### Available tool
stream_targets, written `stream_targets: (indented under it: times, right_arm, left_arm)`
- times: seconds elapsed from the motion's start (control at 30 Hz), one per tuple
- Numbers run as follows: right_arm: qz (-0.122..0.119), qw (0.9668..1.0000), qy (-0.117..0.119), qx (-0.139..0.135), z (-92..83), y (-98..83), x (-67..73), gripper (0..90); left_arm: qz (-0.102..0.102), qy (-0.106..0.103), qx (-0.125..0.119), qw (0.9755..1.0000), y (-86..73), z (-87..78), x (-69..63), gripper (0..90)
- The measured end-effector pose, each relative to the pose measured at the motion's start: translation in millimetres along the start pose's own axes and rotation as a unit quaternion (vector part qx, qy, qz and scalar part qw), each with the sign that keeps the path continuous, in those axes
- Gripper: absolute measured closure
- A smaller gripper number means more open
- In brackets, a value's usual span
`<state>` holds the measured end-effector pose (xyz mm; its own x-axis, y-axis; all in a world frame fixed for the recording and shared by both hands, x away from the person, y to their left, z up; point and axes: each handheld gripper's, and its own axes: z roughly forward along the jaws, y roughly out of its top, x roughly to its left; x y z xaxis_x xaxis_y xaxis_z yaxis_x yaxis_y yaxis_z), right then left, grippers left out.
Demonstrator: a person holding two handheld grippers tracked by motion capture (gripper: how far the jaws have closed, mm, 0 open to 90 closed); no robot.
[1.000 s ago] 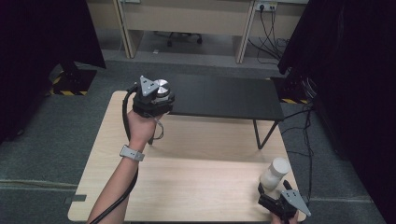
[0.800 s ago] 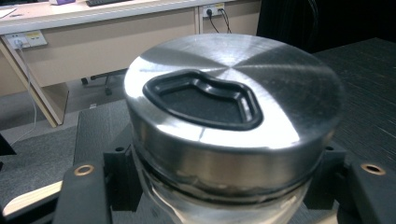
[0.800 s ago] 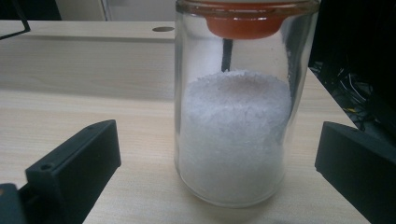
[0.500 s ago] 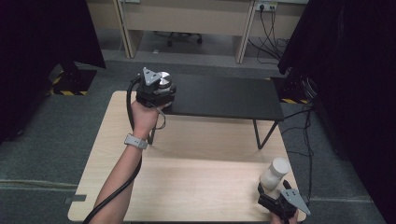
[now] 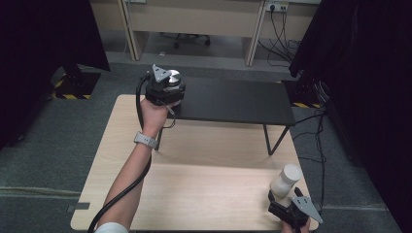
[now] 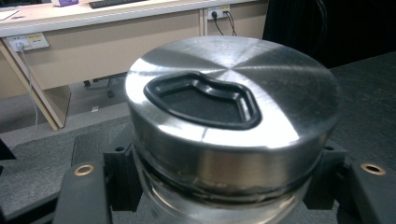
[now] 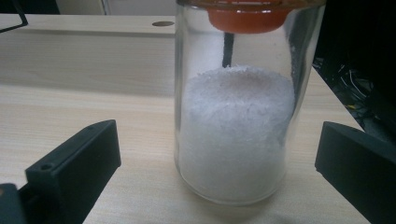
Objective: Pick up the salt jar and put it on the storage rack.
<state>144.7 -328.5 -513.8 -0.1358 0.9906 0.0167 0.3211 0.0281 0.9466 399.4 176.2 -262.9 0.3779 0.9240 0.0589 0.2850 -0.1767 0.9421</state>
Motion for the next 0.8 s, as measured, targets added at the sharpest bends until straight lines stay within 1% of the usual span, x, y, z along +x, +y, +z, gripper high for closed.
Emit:
stream_targets:
  times: [0.3, 0.4, 0.6, 0.8]
  right_arm:
    - [-0.001, 1.0000, 0.000, 0.000, 0.3, 0.1, -0.1, 0.3]
    - [-0.002, 1.0000, 0.000, 0.000, 0.4, 0.1, 0.0, 0.3]
    - [-0.005, 1.0000, -0.002, 0.001, 0.5, 0.4, 0.7, 0.3]
    - [-0.006, 1.0000, -0.002, 0.001, 0.6, 0.2, 1.1, 0.3]
  left_arm:
    - [-0.005, 0.003, 0.007, 1.0000, -1.7, 9.8, 4.3, 30.9]
    - [-0.010, 0.001, 0.008, 0.9999, -1.0, 11.2, 6.4, 30.9]
    - [-0.008, -0.006, 0.005, 0.9999, -2.3, 12.2, 9.6, 30.8]
    - [-0.018, -0.016, 0.008, 0.9997, -2.1, 12.6, 16.6, 30.6]
